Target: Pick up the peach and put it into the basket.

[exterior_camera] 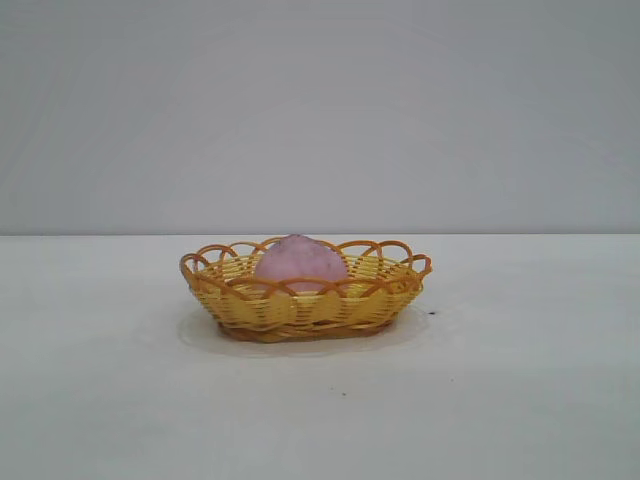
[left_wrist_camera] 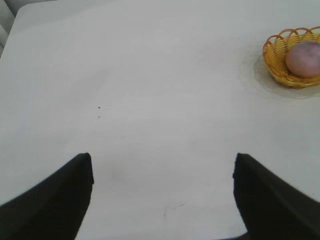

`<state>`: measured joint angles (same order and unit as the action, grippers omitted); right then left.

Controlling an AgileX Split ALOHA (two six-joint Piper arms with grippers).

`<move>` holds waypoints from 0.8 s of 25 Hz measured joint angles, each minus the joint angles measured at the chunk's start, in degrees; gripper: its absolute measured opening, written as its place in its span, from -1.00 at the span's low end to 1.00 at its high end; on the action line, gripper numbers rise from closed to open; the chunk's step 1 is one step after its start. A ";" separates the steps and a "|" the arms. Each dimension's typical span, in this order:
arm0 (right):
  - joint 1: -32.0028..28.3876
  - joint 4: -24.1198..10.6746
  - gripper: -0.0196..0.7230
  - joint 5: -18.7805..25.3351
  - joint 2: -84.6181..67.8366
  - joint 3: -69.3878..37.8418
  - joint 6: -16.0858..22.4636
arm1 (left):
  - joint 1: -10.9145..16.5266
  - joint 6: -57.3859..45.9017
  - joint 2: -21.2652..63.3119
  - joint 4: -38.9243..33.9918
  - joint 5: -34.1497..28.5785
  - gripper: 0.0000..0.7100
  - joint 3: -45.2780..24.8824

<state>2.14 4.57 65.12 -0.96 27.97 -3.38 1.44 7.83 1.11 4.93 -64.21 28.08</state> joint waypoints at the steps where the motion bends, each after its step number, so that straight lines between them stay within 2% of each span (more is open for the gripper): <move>1: 0.00 0.00 0.19 0.00 0.00 0.00 0.00 | 0.00 0.00 0.00 0.00 0.00 0.45 0.00; 3: 0.00 0.00 0.19 0.00 0.00 0.00 0.00 | 0.00 0.00 0.00 0.00 0.00 0.45 0.00; 4: 0.00 0.00 0.05 0.00 0.00 0.00 0.00 | 0.00 0.00 0.00 0.00 0.00 0.45 0.00; 8: 0.02 0.00 0.05 0.00 0.00 0.00 0.00 | -0.26 0.00 0.00 0.00 0.00 0.45 0.00; 9: 0.12 0.00 -0.06 0.00 0.00 0.00 0.00 | -0.69 0.00 0.00 0.00 0.00 0.45 0.00; 16: 0.32 0.00 -0.05 0.00 0.00 0.00 0.00 | -1.16 0.00 0.00 0.00 0.00 0.45 0.00; 17: 0.32 0.00 -0.16 0.00 0.00 0.00 0.00 | -1.16 0.00 0.00 0.00 0.00 0.45 0.00; 18: 0.32 0.00 -0.09 0.00 0.00 0.00 0.00 | -1.16 0.00 0.00 0.00 0.00 0.45 0.00; 19: 0.32 0.00 -0.22 0.00 0.00 0.00 0.00 | -1.16 0.00 0.00 0.00 0.00 0.45 0.00; 20: 0.32 0.00 -0.20 0.00 0.00 0.00 0.00 | -1.16 0.00 0.00 0.00 0.00 0.45 0.00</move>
<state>2.47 4.57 65.12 -0.96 27.97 -3.38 0.28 7.83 1.11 4.93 -64.21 28.08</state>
